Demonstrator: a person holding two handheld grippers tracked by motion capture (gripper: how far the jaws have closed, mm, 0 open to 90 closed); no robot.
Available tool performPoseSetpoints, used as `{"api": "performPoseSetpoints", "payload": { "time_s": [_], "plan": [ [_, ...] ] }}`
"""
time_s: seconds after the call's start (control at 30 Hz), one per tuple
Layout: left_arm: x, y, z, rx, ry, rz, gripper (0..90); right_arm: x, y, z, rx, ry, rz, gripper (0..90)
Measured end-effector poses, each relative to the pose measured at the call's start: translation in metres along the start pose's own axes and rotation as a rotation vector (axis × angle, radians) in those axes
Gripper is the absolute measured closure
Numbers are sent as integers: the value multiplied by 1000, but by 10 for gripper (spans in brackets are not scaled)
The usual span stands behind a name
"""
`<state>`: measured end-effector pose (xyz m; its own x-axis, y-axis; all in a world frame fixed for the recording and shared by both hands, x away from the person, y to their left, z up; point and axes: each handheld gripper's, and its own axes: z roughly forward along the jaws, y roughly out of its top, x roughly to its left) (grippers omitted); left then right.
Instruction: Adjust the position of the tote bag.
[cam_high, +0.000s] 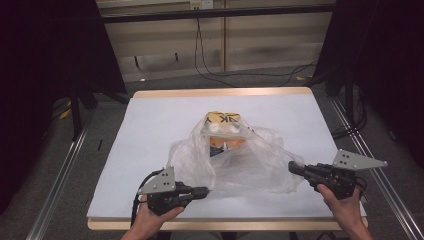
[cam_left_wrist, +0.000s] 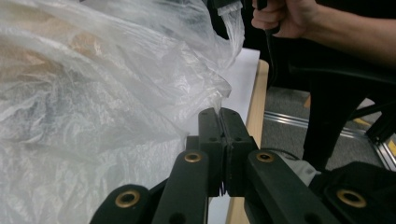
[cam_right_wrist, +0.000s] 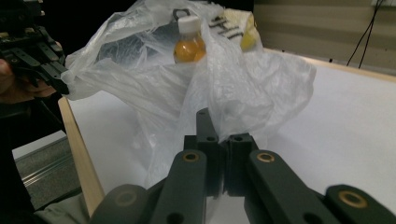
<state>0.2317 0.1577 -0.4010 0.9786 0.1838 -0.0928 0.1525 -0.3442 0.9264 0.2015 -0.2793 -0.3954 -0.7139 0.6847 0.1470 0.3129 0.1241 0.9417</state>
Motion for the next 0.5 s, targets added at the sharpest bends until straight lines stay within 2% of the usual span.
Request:
{"api": "performPoseSetpoints", "payload": {
  "time_s": [0.03, 0.07, 0.13, 0.2, 0.23, 0.3, 0.37, 0.5],
  "plan": [
    [0, 5, -1, 3, 18, 10, 888, 0, 7, -1, -17, 2, -6, 877],
    [0, 5, -1, 3, 18, 10, 888, 0, 10, 0, -24, 4, -8, 877],
    [2, 11, -3, -27, 19, 19, 888, 0, 17, 0, -43, 3, -16, 879],
    [4, 13, -5, -37, 32, 4, 888, 0, 20, 0, -48, 7, -20, 880],
    [6, 15, -6, -67, 19, -25, 888, 0, 23, 1, -54, 4, -20, 880],
    [9, 18, -8, -56, 54, -4, 888, -1, 27, 3, -68, 15, -25, 880],
    [13, 21, -11, -71, 65, -4, 888, -1, 30, 7, -65, 16, -26, 880],
    [17, 28, -17, -79, 81, 28, 888, -2, 37, 13, -64, 30, -46, 880]
  ]
}}
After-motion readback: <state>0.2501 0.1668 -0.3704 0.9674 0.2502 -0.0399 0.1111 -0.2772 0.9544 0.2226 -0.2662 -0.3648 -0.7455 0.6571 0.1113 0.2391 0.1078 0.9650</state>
